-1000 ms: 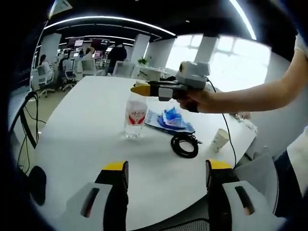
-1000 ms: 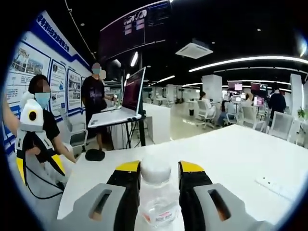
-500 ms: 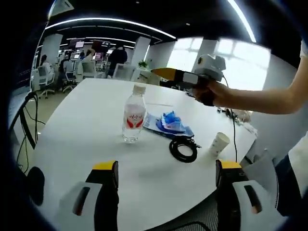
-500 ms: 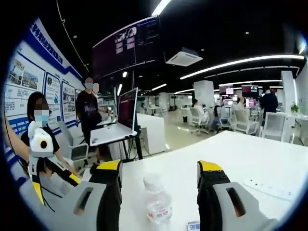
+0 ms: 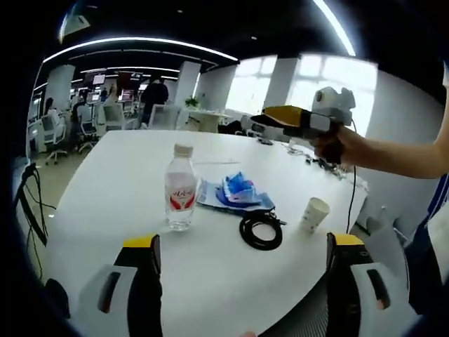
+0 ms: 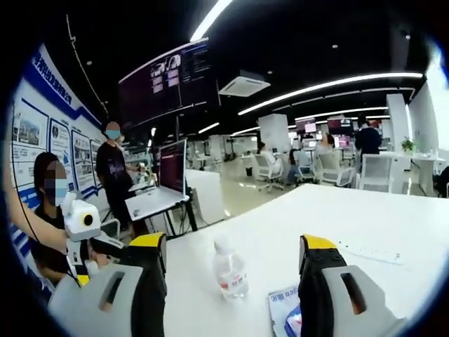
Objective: Arrange the tabletop items into an orderly group along one side of the table until the central work area is clear of visible clutter.
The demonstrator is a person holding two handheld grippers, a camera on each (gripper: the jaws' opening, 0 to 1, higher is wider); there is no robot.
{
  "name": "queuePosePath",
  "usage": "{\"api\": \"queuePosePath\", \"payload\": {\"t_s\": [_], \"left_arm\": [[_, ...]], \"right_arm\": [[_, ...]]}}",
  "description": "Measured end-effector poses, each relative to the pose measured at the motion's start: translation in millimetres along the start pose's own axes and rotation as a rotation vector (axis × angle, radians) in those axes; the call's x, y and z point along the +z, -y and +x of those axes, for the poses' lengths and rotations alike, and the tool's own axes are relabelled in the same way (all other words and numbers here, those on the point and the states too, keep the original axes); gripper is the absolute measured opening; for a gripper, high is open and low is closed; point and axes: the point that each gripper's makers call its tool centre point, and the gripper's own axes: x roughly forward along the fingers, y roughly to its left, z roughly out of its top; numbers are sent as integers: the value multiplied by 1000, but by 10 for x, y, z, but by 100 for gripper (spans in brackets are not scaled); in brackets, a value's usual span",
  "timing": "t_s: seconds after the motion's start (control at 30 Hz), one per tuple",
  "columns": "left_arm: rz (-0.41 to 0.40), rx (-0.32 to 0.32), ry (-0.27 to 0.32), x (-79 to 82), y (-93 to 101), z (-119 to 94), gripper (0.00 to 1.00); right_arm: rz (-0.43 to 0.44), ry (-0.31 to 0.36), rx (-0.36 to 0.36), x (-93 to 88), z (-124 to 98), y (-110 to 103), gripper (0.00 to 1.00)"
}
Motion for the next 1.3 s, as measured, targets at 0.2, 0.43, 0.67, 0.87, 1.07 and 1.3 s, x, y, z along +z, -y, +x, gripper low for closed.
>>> {"api": "queuePosePath", "payload": {"t_s": [0.2,0.43,0.67,0.87,1.07,1.3], "left_arm": [[19,-55,-1,22,108,56,98],[29,-112,-9,-21,242,173,97],[28,-138,4,3,401,195,94],[-5,-131,32,81,445,178,89],[-22,-126,23,83,550,299,86],[-48,-81,-8,85,678,560,79]], "right_arm": [[29,-4,-88,-59,-293,64,75],[26,-2,-173,-77,-657,90,75],[18,14,-214,-10,-828,85,74],[-3,3,-204,35,-858,130,73],[-33,8,-218,72,-1004,304,69],[-3,-6,-213,22,-1207,657,67]]}}
